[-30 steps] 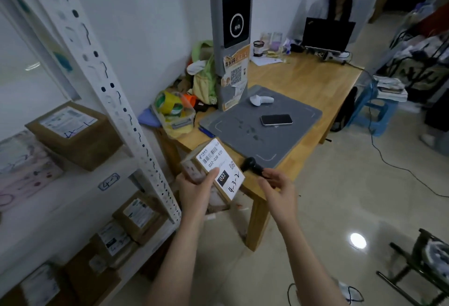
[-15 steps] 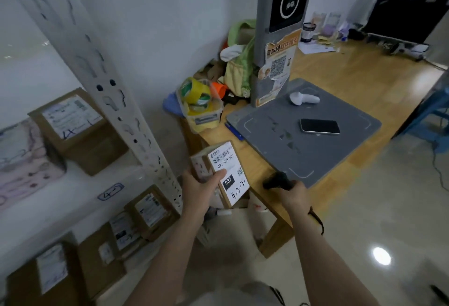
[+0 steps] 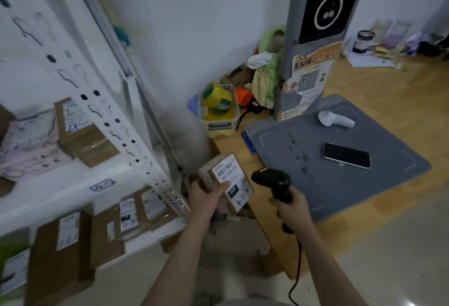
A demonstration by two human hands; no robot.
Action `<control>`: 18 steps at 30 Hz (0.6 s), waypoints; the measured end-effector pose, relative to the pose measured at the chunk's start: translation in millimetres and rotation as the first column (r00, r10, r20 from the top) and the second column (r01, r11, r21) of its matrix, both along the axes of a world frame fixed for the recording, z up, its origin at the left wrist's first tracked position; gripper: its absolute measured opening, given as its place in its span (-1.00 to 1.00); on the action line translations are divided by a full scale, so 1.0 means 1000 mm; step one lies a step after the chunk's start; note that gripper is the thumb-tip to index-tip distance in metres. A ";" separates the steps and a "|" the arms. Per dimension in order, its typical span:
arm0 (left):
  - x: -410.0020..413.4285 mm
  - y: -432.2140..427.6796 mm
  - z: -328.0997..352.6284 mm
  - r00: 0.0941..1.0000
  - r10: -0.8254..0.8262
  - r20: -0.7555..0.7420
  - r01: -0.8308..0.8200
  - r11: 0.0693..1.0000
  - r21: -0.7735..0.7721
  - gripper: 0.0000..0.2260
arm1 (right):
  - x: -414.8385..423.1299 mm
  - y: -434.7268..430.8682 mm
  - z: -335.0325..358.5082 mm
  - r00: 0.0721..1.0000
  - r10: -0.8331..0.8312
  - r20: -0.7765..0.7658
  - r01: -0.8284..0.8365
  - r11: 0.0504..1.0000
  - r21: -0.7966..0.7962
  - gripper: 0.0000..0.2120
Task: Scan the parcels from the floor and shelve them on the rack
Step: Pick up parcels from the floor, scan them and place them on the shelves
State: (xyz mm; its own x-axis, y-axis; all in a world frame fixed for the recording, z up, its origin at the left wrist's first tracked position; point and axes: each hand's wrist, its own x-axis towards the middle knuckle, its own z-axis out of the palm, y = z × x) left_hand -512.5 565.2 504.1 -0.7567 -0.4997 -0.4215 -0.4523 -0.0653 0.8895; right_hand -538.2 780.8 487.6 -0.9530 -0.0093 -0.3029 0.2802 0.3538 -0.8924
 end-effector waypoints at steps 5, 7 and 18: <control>0.000 0.035 -0.004 1.000 -0.016 -0.027 0.017 0.998 0.063 -0.24 | -0.002 0.011 0.045 0.973 0.226 -0.042 -0.230 0.955 -0.189 -0.77; 0.000 0.048 -0.005 0.999 -0.033 -0.026 0.035 0.997 0.063 -0.12 | 0.000 0.015 0.049 0.967 0.245 -0.076 -0.254 0.956 -0.146 -0.78; 0.005 0.058 -0.009 0.998 0.034 -0.050 -0.033 0.999 0.024 -0.41 | 0.005 0.010 0.035 0.963 0.242 -0.119 -0.234 0.969 0.074 -0.81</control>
